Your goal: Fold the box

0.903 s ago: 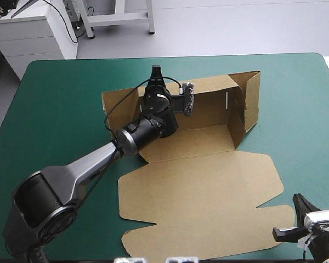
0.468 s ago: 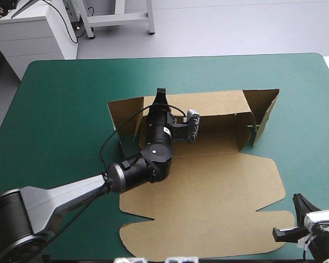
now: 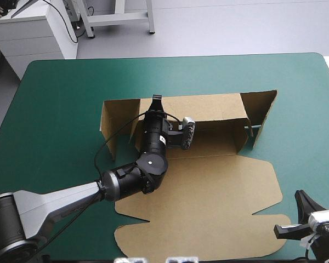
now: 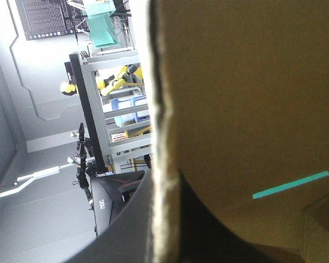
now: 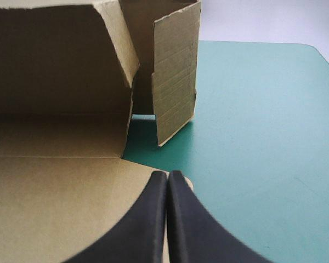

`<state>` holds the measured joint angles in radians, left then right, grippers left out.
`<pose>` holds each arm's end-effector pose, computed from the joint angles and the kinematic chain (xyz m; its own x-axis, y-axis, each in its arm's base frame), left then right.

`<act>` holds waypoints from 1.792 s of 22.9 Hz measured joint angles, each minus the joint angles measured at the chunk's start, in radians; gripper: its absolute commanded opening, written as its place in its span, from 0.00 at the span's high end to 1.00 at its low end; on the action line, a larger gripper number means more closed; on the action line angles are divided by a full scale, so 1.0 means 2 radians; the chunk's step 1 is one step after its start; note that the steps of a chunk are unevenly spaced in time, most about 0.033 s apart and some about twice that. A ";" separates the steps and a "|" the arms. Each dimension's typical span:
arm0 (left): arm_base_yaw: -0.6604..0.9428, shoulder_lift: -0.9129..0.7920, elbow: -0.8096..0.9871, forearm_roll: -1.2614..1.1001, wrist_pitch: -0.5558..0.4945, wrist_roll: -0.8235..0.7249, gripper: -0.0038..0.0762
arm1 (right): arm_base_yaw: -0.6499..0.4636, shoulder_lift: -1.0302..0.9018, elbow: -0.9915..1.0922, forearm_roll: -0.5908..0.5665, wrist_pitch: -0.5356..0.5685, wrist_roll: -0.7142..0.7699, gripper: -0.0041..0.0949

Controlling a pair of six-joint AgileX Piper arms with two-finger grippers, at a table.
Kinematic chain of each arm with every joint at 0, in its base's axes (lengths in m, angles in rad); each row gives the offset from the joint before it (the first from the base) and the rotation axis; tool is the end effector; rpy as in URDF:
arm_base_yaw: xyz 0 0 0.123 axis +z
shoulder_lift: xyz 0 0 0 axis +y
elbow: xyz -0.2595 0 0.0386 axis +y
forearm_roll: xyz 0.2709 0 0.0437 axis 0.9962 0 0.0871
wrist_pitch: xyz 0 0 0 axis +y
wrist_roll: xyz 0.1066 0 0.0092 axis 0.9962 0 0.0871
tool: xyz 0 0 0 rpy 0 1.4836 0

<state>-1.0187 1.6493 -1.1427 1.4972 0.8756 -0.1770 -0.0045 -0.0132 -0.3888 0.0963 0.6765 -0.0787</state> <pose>0.2675 -0.2779 0.2520 0.1148 0.9878 0.1051 0.3005 -0.1354 0.9441 0.0772 0.0061 0.2846 -0.1838 -0.0027 -0.9830 -0.0553 0.9984 0.0076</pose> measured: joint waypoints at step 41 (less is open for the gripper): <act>0.000 0.000 0.004 0.012 -0.001 -0.039 0.96 | -0.026 0.981 -0.838 0.104 0.284 -0.083 0.98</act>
<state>-1.0187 1.6493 -1.1356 1.5207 0.8739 -0.2555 -0.0572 1.9486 -2.0647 0.3050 1.2440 -0.2443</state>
